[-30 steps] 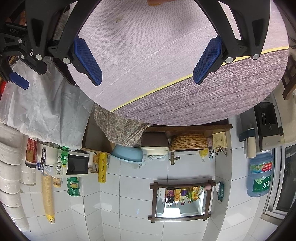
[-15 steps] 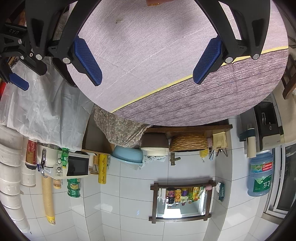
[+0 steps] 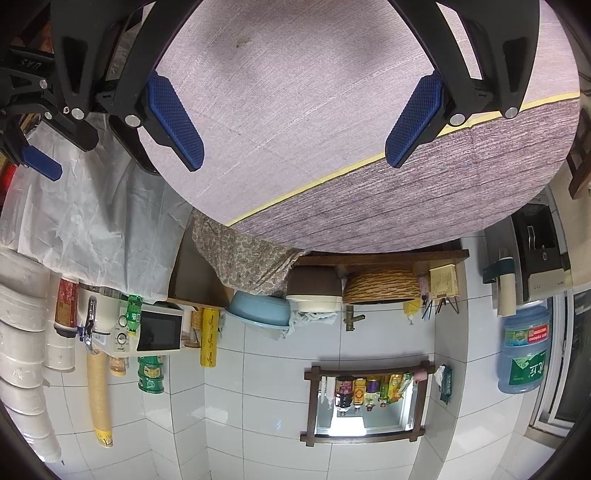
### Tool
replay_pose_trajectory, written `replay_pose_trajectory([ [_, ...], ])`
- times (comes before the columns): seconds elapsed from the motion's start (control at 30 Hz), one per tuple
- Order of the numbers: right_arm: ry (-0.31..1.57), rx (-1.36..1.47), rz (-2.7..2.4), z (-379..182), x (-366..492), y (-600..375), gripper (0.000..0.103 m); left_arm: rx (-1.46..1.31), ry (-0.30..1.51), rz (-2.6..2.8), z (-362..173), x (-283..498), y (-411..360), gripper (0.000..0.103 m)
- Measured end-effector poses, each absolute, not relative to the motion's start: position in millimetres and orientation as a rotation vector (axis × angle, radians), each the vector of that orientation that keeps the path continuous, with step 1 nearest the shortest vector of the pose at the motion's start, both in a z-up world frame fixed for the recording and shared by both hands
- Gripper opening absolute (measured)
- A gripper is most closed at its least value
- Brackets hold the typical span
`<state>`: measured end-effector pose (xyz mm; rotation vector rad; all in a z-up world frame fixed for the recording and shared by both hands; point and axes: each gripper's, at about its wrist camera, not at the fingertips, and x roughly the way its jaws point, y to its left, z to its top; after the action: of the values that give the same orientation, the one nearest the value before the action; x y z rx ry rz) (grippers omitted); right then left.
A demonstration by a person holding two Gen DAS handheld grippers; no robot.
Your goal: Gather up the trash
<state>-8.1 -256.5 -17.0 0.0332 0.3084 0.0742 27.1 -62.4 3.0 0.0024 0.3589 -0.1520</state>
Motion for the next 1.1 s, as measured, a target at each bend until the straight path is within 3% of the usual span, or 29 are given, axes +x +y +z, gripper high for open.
replay_pose_trajectory([
  [1.1,0.309,0.035,0.069,-19.2,-7.6,-254.9,0.097,0.014,0.371,-0.133,5.2,31.2,-59.3,0.098],
])
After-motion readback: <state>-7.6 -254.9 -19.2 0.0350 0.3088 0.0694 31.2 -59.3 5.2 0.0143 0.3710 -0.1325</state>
